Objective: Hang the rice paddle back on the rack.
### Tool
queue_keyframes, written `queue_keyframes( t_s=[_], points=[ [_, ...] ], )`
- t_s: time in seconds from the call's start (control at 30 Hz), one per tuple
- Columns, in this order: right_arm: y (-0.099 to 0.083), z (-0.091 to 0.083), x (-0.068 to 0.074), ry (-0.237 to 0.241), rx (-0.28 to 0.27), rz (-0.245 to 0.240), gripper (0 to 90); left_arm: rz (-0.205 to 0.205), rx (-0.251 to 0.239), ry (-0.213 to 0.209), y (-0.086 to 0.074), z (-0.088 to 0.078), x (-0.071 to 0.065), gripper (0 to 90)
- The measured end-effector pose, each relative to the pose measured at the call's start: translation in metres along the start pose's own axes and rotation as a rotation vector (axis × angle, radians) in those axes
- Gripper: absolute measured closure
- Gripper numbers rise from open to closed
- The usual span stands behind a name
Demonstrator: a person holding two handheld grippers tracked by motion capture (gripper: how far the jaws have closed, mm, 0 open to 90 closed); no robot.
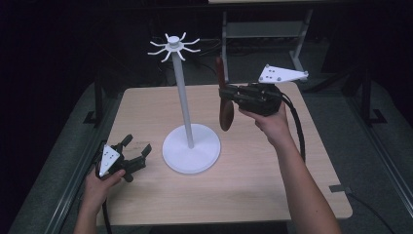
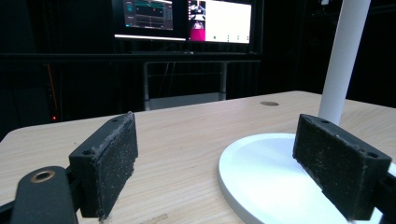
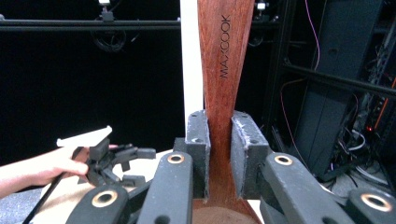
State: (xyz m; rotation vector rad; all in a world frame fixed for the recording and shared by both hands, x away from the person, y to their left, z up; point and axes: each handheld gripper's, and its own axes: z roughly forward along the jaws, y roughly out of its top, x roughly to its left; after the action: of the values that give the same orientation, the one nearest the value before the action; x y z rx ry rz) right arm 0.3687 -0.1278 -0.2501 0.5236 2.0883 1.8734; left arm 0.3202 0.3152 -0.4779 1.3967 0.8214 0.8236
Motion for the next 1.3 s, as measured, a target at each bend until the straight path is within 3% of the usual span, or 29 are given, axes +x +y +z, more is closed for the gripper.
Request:
queue_keyframes(
  t_s=[0.23,0.53,1.03,1.3],
  points=[
    [0.019,0.016,0.003,0.024,-0.005,-0.019,77.9,0.002,0.005,0.0,0.0,0.0,0.0,13.4],
    [0.031,0.027,0.005,0.04,-0.016,-0.035,77.9,-0.006,0.003,0.0,0.0,0.0,0.0,13.4],
    [0.03,0.045,0.005,0.048,0.014,-0.029,77.1,-0.017,-0.002,-0.003,0.0,0.0,0.001,13.4],
    [0.028,0.043,0.008,0.056,0.017,-0.035,69.9,-0.005,-0.003,-0.007,0.0,0.0,0.0,13.4]
  ],
)
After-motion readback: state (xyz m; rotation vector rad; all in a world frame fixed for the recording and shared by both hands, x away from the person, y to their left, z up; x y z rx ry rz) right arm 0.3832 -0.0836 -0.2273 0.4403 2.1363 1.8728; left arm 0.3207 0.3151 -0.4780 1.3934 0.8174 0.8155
